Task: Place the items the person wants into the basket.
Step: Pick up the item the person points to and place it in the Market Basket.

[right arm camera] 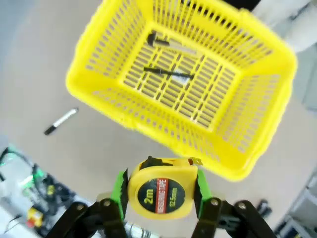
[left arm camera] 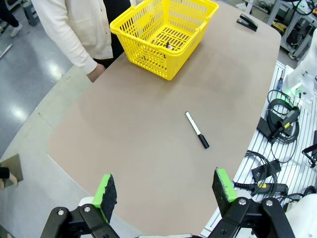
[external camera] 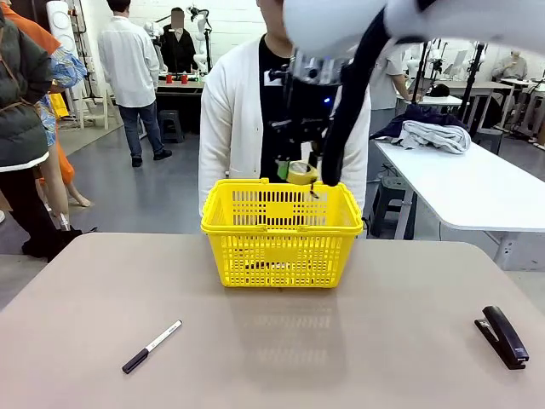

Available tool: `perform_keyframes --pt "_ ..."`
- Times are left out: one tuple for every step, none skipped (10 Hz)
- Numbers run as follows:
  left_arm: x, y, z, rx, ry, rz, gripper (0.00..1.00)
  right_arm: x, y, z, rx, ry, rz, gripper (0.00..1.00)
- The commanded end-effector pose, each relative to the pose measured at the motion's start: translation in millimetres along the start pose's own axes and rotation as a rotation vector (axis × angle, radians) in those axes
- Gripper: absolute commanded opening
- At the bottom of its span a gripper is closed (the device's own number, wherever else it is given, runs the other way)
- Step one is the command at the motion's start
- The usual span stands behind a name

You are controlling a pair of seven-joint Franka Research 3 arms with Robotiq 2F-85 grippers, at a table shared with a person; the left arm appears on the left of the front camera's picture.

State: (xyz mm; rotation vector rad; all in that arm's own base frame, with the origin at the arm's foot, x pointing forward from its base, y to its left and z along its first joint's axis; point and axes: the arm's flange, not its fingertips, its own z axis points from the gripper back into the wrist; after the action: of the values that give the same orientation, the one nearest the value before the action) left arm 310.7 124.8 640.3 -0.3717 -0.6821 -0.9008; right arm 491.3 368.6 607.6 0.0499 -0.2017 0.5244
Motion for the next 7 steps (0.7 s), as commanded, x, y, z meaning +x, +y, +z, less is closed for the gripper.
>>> perform_keyframes --pt "-1.2 -0.2 0.3 -0.013 -0.017 -0.01 1.0 31.8 3.1 -19.0 -0.084 -0.017 0.048 0.63" --pt "-1.2 -0.2 0.3 -0.013 -0.017 -0.01 1.0 45.1 0.5 -30.0 -0.108 -0.015 0.057 0.63" --pt "-1.2 -0.2 0.3 -0.013 -0.017 -0.01 1.0 56.2 -3.2 -39.7 -0.126 -0.018 0.082 0.63" --pt "-1.2 -0.2 0.3 -0.013 -0.017 -0.01 1.0 63.9 -8.3 -48.7 -0.124 -0.011 0.091 0.63" --pt "-1.2 -0.2 0.3 -0.013 -0.017 -0.01 1.0 67.6 -15.6 -56.9 -0.138 -0.005 0.136 0.63" --pt "-1.2 -0.2 0.3 -0.013 -0.017 -0.01 1.0 67.9 -22.1 -62.2 -0.108 0.015 0.157 0.63" --pt "-1.2 -0.2 0.3 -0.013 -0.017 -0.01 1.0 54.5 -11.1 -61.4 -0.117 -0.001 0.093 0.63"
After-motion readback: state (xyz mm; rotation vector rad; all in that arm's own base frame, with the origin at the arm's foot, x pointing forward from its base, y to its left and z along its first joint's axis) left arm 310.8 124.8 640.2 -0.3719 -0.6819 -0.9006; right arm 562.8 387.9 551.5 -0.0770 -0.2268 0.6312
